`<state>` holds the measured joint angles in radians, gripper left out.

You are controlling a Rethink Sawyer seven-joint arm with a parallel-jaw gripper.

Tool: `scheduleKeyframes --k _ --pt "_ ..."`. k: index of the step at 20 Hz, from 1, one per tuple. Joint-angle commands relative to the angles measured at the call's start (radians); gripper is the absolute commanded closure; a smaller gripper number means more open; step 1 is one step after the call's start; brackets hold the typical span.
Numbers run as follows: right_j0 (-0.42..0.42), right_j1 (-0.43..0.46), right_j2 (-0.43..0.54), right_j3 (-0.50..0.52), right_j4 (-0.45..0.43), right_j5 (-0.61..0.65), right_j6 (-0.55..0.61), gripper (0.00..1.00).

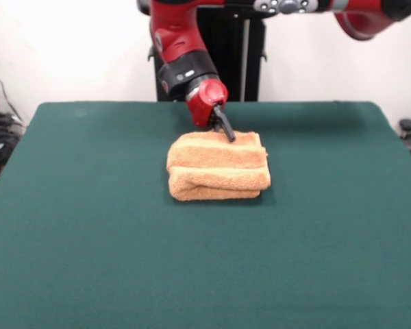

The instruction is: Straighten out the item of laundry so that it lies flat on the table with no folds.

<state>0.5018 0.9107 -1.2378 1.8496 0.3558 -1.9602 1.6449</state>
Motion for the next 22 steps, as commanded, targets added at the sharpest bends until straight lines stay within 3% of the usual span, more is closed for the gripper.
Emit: scheduleKeyframes --k 1,4,9,13,16,22 --pt "0.049 0.057 0.137 -0.219 0.025 0.073 -0.045 0.00" --pt "0.029 0.039 0.143 -0.224 0.003 0.106 -0.003 0.00" --pt "-0.039 -0.044 0.194 -0.244 -0.033 0.338 0.075 0.00" --pt "-0.069 -0.091 0.224 -0.245 -0.038 0.432 0.075 0.00" --pt "-0.070 -0.101 0.227 -0.246 -0.042 0.450 0.046 0.00" --pt "0.001 -0.029 0.203 -0.252 -0.034 0.335 -0.056 0.00"
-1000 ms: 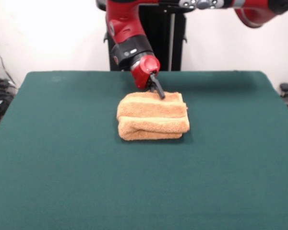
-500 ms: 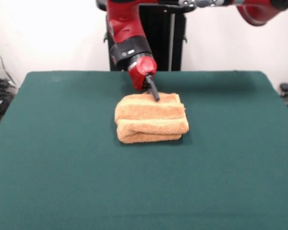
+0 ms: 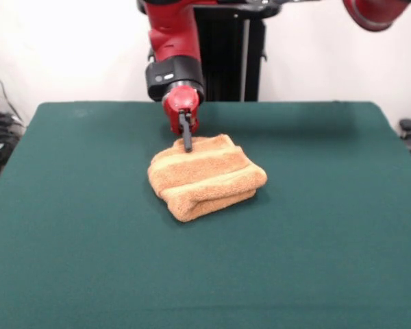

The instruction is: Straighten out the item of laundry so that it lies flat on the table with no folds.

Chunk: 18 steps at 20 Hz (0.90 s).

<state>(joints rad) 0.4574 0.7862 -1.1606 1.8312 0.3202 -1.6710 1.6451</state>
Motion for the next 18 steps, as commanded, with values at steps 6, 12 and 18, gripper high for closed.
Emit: scheduleKeyframes --k 6,12,18 --pt "0.070 0.109 0.116 -0.214 0.023 -0.004 -0.076 0.00" --pt "0.081 0.136 0.097 -0.206 0.015 -0.117 -0.088 0.00" --pt "0.056 0.198 0.040 -0.239 0.015 -0.198 -0.124 0.00"
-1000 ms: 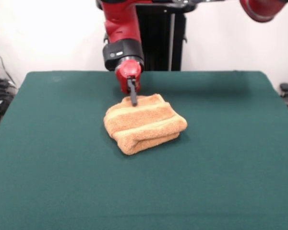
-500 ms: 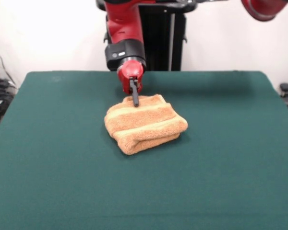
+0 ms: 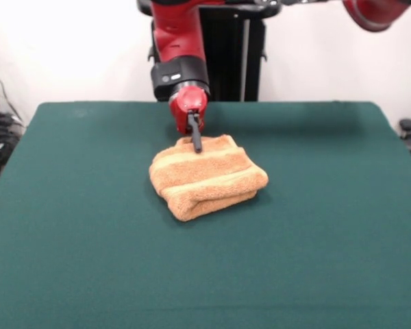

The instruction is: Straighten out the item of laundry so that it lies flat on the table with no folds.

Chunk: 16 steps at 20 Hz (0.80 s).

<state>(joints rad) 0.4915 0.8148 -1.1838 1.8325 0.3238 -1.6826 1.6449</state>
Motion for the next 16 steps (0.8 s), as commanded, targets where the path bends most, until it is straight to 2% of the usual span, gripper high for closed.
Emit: scheduleKeyframes --k 1,8,16 --pt "0.018 0.180 0.054 -0.246 0.019 -0.186 -0.133 0.00" --pt "0.038 0.232 0.020 -0.251 0.060 -0.197 -0.155 0.00" --pt "-0.006 0.278 -0.037 -0.270 0.112 -0.269 -0.130 0.00"
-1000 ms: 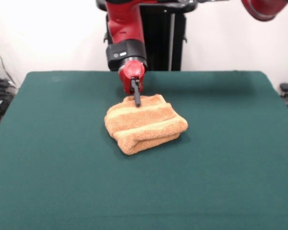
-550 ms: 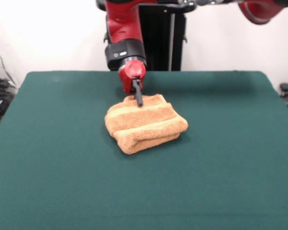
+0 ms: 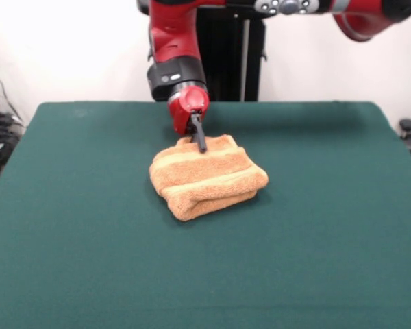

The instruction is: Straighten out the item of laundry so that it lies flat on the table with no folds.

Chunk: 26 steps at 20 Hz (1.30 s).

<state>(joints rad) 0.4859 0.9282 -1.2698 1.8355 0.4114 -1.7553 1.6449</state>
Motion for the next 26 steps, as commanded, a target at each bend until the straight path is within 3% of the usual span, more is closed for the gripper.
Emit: scheduleKeyframes --k 1,19,26 --pt "-0.005 0.170 0.044 -0.272 0.031 -0.211 -0.124 0.00" --pt "-0.010 0.164 0.038 -0.247 0.060 -0.170 -0.049 0.00" --pt "-0.030 0.130 0.066 -0.225 0.089 -0.241 -0.014 0.00"
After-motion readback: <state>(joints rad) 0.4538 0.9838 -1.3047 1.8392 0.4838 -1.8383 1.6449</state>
